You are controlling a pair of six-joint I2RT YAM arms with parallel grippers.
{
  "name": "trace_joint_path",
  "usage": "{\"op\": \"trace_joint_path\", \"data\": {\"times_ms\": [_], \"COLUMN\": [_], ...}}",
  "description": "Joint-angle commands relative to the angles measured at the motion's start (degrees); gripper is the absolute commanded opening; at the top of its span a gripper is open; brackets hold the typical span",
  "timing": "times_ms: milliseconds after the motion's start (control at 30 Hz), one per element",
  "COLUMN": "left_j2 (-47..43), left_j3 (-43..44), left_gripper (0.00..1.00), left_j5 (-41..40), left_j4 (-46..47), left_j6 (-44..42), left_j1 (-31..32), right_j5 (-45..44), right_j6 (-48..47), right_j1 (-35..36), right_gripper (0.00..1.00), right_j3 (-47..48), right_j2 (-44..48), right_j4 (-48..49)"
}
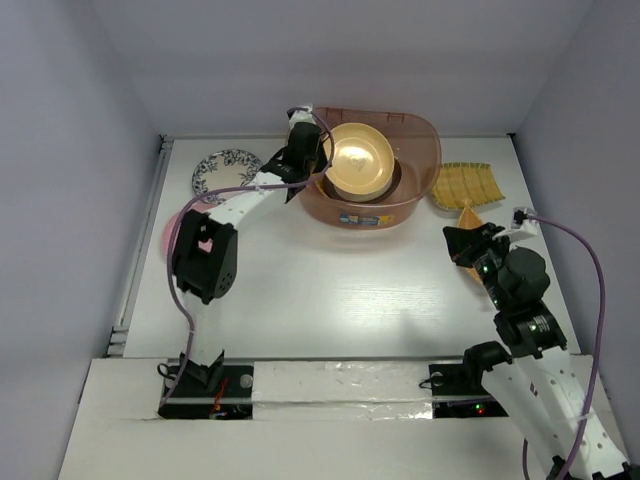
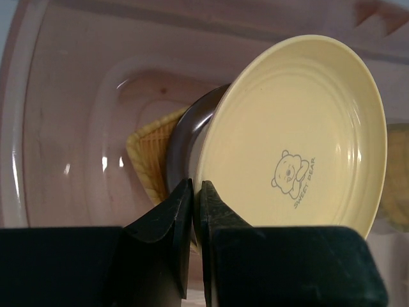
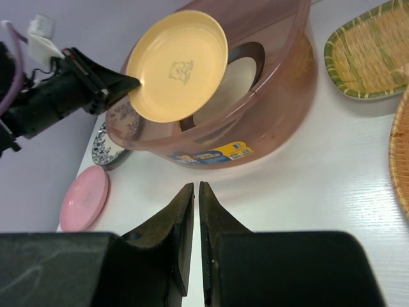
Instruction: Place the plates into the plastic bin on the countertop
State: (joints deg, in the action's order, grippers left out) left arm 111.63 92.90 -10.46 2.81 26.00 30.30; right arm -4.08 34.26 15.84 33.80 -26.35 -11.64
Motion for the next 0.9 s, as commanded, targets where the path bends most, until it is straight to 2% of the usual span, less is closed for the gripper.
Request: {"op": "trace_joint_path", "data": {"times_ms": [0,233,267,300,367,400,433,500,600,767,833,867], "left_j2": [1.03,7.27,7.54,7.81,8.07,7.81,6.76,4.22,1.58,-8.17,-13.43,-17.72], "left_j3": [5.79,9.93,9.76,9.49,8.44,7.65,6.77,3.26,0.79,-5.51,-8.95,-15.32], "left_gripper": [0.0,0.01,0.06,0.16,0.26,0.36,0.41,0.52,0.59,0.57,0.51,0.33], "left_j5": [0.54,-2.02,-2.11,-2.72,-3.77,-4.74,-5.01,-5.27,-7.55,-10.72,-12.04,-13.61], "left_j4": [-0.61,-4.21,-4.21,-4.3,-3.95,-3.43,-3.16,1.05,3.25,8.51,10.89,13.77], "left_j6": [-0.33,-2.27,-2.36,-2.79,-3.06,-3.15,-3.06,-2.88,-3.58,-6.39,-6.57,-6.23], "left_j1": [-0.33,-0.86,-0.86,-0.86,-0.86,-0.86,-0.86,-0.86,0.54,5.36,7.74,11.67], "right_j5": [-0.67,-0.75,-1.63,-2.07,-3.65,-3.92,-4.01,-3.04,-3.39,-8.66,-9.9,-10.51], "right_j6": [-1.13,0.19,0.37,0.46,0.46,0.46,0.72,1.94,3.26,3.71,3.88,3.88], "right_j1": [0.34,0.34,0.34,0.34,0.34,0.34,0.34,0.34,0.34,0.34,0.34,0.34], "right_gripper": [0.14,0.14,0.14,0.15,0.15,0.15,0.15,0.15,0.14,0.03,0.0,0.0], "right_j3": [-0.05,-1.11,-1.11,-0.93,-0.93,-0.84,-1.02,-2.5,-3.39,-2.34,-1.29,2.02], "right_j2": [-1.15,-5.2,-6.07,-6.43,-8.09,-8.71,-9.42,-10.74,-11.71,-13.02,-14.16,-12.95], "right_j4": [0.21,1.62,1.62,1.53,1.44,1.27,1.7,3.37,3.73,1.36,-0.13,-1.53]}}
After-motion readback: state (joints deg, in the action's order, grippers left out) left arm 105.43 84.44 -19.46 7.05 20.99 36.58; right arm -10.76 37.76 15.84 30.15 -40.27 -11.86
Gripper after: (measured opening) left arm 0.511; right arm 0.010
